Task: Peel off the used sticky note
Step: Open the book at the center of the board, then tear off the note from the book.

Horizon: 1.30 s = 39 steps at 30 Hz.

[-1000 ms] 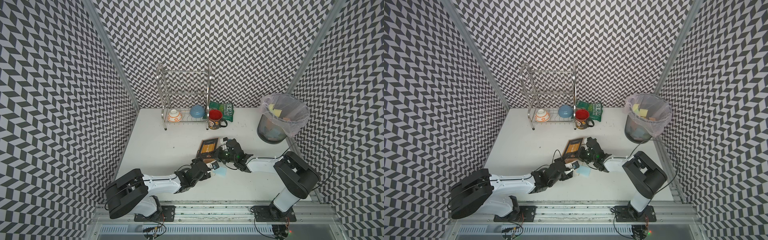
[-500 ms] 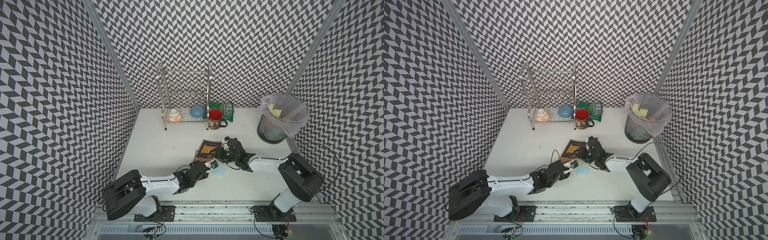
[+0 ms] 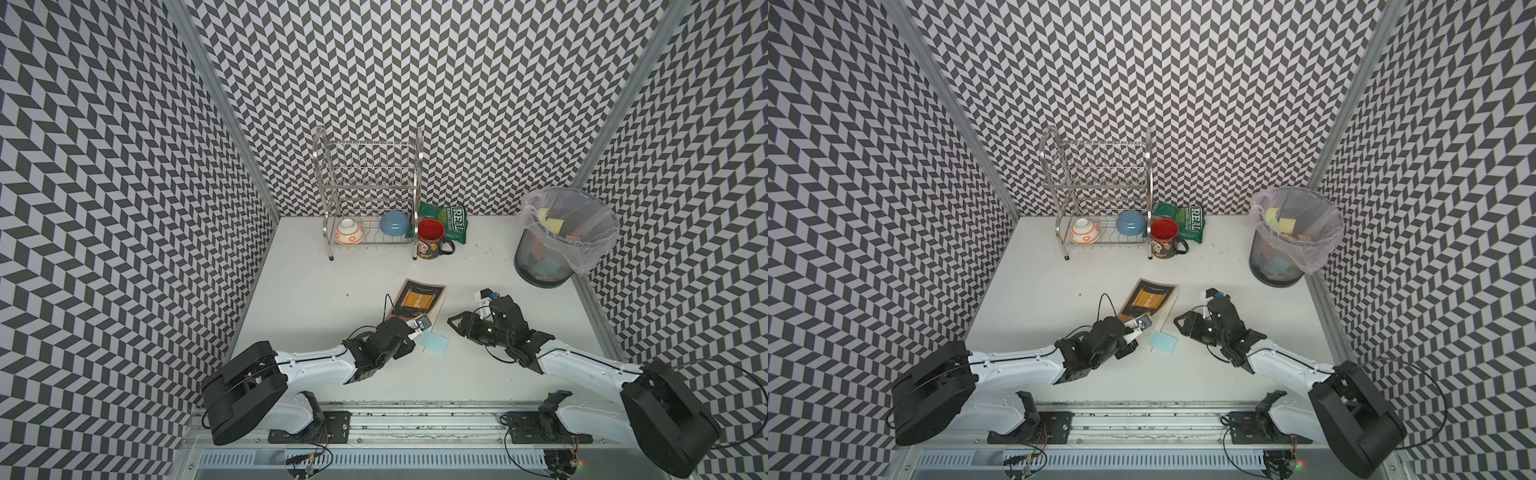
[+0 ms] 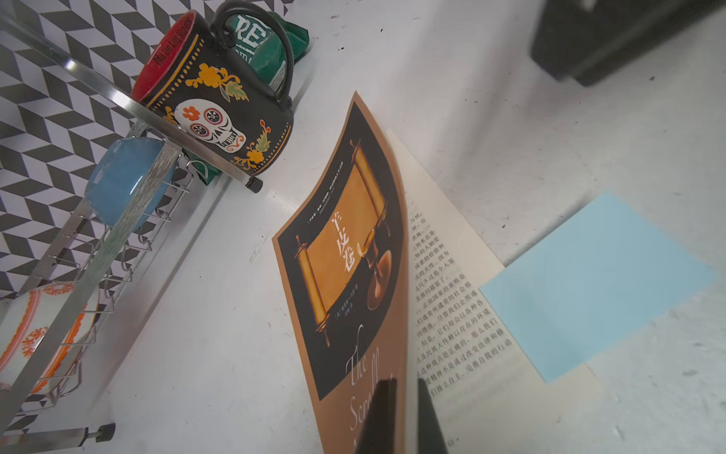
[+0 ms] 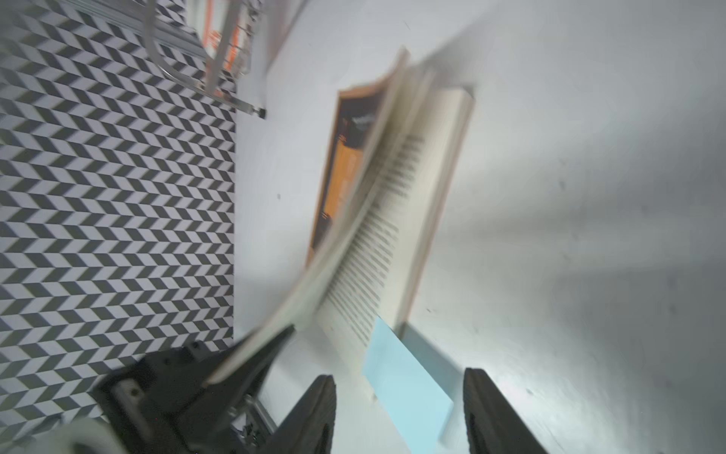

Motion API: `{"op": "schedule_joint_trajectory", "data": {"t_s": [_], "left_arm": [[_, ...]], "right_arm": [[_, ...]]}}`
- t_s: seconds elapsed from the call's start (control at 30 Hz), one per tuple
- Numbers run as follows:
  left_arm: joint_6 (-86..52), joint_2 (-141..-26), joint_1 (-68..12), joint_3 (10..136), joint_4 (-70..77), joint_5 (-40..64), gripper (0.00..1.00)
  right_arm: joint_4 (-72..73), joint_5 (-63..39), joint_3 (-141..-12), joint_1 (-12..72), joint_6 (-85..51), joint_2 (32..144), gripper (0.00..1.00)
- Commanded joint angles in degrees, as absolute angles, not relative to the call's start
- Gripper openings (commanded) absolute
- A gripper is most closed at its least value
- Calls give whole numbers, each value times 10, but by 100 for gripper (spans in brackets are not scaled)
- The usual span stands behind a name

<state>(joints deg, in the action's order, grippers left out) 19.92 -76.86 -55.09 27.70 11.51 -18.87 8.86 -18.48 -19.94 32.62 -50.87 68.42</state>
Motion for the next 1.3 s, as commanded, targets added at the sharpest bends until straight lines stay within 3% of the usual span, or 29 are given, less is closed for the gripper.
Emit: {"op": "schedule_joint_trajectory", "data": {"t_s": [0.0, 0.5, 0.7, 0.8, 0.87, 1.03, 1.27], "left_arm": [[179, -750, -543, 294, 95, -157, 0], [176, -750, -535, 292, 93, -141, 0], [175, -752, -532, 290, 94, -139, 0], [175, -752, -531, 290, 93, -139, 0], [175, -752, -530, 290, 93, -140, 0], [174, -751, -528, 290, 91, -139, 0], [174, -751, -528, 291, 90, -136, 0]], "right_arm": [[119, -196, -174, 340, -520, 665, 55], [289, -216, -150, 425, -591, 804, 52], [319, -207, -152, 428, -608, 813, 35], [290, -181, -156, 428, -600, 791, 17], [251, -160, -163, 428, -589, 770, 0], [127, -103, -188, 407, -548, 706, 0], [26, -121, -178, 322, -506, 601, 0]]}}
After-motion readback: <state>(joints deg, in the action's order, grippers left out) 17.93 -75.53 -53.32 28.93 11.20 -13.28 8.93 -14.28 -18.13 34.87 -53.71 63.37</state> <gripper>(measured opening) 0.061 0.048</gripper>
